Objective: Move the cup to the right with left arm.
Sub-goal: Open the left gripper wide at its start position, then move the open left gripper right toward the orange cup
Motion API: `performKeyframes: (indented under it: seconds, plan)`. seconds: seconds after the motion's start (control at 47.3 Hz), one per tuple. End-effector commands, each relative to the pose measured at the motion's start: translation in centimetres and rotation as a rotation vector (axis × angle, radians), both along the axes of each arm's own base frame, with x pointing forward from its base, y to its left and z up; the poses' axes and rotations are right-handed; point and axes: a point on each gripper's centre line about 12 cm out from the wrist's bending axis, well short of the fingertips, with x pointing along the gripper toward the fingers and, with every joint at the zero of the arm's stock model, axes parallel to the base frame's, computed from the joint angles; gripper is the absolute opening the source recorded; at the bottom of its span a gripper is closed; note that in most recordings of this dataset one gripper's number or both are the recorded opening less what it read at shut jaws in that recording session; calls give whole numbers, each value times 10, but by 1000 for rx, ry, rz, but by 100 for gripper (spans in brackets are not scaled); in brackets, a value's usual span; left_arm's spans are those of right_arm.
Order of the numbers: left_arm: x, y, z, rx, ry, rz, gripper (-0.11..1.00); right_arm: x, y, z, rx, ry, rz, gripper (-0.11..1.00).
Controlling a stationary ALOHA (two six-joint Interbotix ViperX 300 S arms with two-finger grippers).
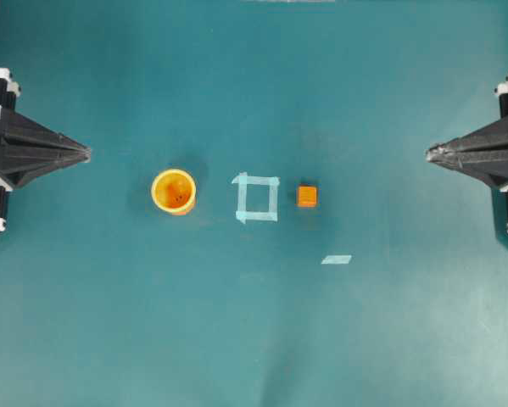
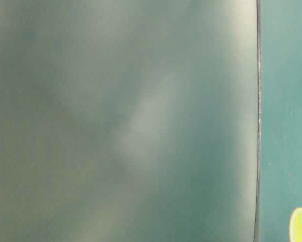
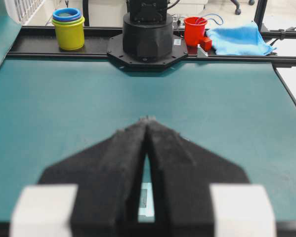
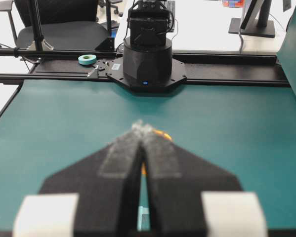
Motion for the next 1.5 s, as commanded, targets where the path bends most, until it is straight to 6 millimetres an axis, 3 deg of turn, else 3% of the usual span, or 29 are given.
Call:
performKeyframes:
  seconds: [0.0, 0.528, 0.634, 0.824, 0.951, 1.31, 1.479]
  plan:
    - [1, 0, 7, 9, -3, 2, 0, 2, 0, 8, 8, -17, 0, -1]
    - [6, 0, 0, -8, 67, 1, 4, 8, 0, 9, 2, 71, 0, 0]
    - [8, 0, -4, -8, 92, 1, 16, 8, 0, 9, 6, 71, 0, 0]
    - [9, 0, -7, -8, 103, 1, 52, 9, 0, 12, 14, 69, 0, 0]
    - [10, 1, -11, -7, 126, 2, 65, 9, 0, 14, 15, 64, 0, 0]
    - [25, 1, -52, 34, 359, -2, 66, 9, 0, 22, 17, 48, 0, 0]
    - [31, 0, -81, 35, 436, -5, 66, 9, 0, 25, 18, 43, 0, 0]
